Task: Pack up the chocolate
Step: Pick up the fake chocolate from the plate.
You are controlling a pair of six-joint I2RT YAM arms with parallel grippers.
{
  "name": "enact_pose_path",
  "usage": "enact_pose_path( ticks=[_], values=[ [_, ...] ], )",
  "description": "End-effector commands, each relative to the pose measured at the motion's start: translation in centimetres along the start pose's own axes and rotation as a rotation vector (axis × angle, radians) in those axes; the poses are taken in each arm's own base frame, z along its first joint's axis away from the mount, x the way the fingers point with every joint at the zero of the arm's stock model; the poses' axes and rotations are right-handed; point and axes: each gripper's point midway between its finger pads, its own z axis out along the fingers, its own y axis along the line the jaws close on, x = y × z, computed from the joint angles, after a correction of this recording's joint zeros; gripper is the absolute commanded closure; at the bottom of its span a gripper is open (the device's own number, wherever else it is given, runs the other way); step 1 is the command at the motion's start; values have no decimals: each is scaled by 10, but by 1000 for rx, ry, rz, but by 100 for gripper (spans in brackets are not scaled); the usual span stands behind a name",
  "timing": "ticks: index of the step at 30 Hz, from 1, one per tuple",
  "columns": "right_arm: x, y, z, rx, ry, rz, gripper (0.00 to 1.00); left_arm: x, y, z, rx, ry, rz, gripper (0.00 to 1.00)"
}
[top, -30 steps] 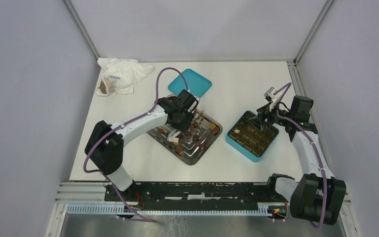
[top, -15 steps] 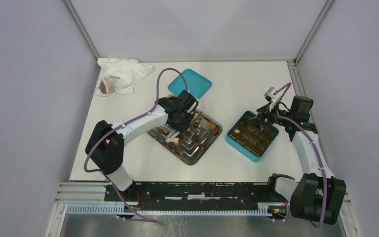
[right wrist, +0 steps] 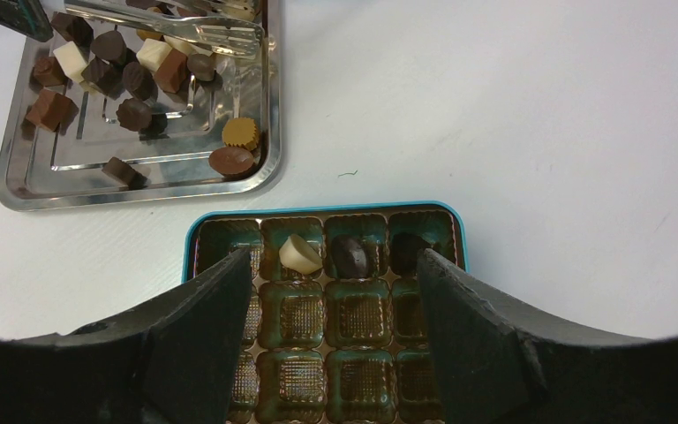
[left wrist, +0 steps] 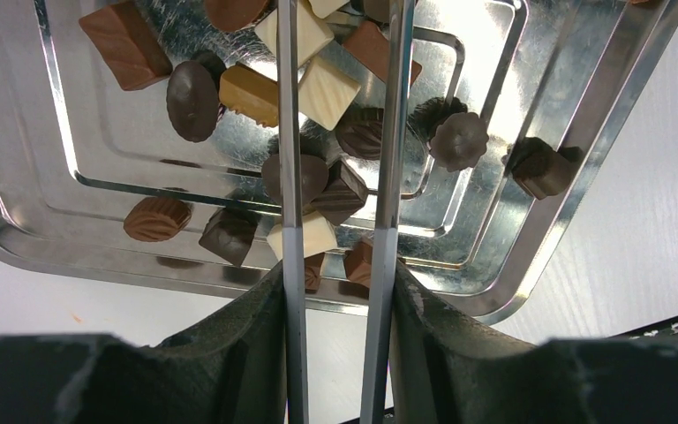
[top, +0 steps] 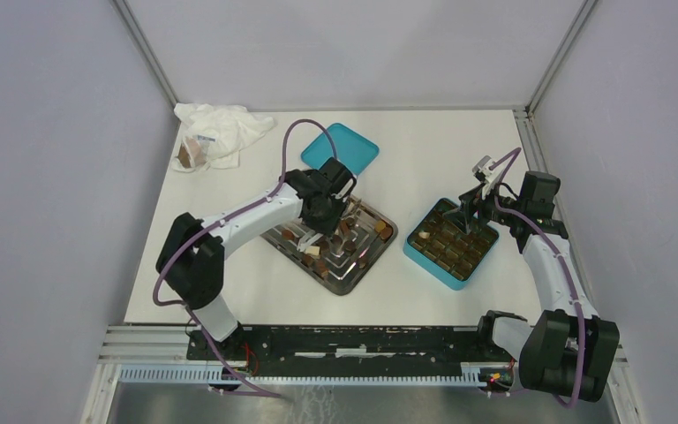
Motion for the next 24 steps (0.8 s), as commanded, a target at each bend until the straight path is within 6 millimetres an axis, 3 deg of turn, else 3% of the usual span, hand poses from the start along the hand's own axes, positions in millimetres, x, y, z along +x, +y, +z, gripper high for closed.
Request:
enact_pose_path(
  ticks=[1, 17, 22, 24],
  values=[
    [-8, 1, 0, -19, -26, -26, 26, -12, -1, -6, 11, -10, 33, 54],
    [-11, 2, -1, -21, -31, -33, 26, -18, -3, -3, 12, 23, 47, 57],
    [-11, 2, -1, -23, -32, -33, 26, -17, -5, -4, 23, 23, 40, 64],
    [-11, 3, -1, -24, -33, -34, 26, -18, -4, -7, 23, 14, 35, 76]
  ],
)
